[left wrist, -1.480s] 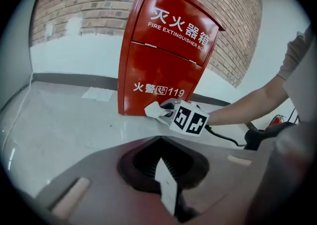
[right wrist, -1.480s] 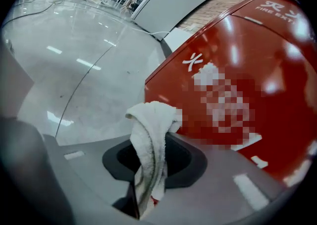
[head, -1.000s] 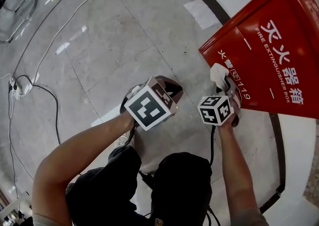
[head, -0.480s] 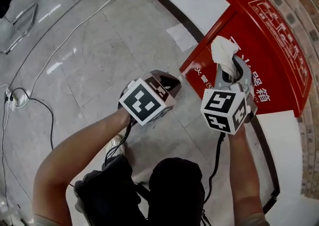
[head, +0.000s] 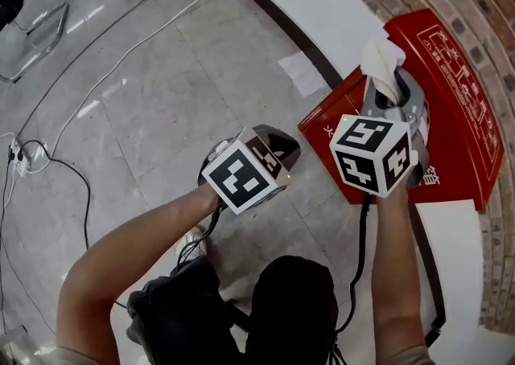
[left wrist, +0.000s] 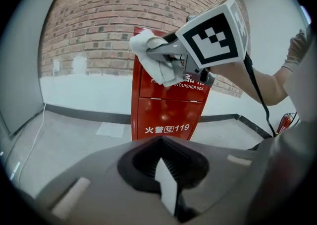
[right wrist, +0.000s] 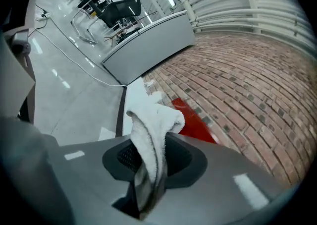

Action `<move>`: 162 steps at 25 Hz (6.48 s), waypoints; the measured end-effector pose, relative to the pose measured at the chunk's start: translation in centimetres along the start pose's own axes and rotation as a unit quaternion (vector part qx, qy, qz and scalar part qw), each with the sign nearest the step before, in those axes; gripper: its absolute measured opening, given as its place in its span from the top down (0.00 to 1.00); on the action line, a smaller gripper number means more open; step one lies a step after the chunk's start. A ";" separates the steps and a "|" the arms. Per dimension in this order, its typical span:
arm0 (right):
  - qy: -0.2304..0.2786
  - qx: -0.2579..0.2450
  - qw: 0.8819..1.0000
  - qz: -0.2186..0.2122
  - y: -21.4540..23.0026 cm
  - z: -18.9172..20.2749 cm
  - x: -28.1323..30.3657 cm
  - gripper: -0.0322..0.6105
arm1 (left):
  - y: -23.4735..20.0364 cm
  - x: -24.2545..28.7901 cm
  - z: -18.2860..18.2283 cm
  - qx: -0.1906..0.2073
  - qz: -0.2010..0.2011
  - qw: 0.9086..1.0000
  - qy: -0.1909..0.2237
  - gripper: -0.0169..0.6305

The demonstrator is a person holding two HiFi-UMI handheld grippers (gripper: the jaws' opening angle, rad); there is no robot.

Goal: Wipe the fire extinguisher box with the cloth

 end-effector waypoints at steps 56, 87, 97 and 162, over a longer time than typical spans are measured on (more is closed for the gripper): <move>0.074 0.240 0.952 -0.175 -1.5 20.0 -15.0 0.76 | 13.1 6.0 -7.3 0.119 0.045 0.991 -0.032 0.97; 0.097 0.411 0.906 -0.039 17.2 36.0 -1.1 0.77 | 20.1 15.0 -11.9 0.190 0.097 0.974 -0.082 0.97; 0.097 0.457 0.882 -0.057 9.5 38.0 -1.9 0.77 | 19.2 15.6 -9.6 0.172 0.097 0.976 -0.096 0.97; -0.065 0.622 0.755 -0.198 -13.8 46.7 -3.4 0.78 | 15.7 17.4 1.0 0.120 0.117 0.968 -0.186 0.97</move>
Point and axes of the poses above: the fingertips, and each gripper's own axes: x forward along the fingers, y to its right, z out of its underside, the point moved 2 cm from there along -x, backward along the fingers, and after that the axes turned 1 degree about y, right-handed, at the moved point
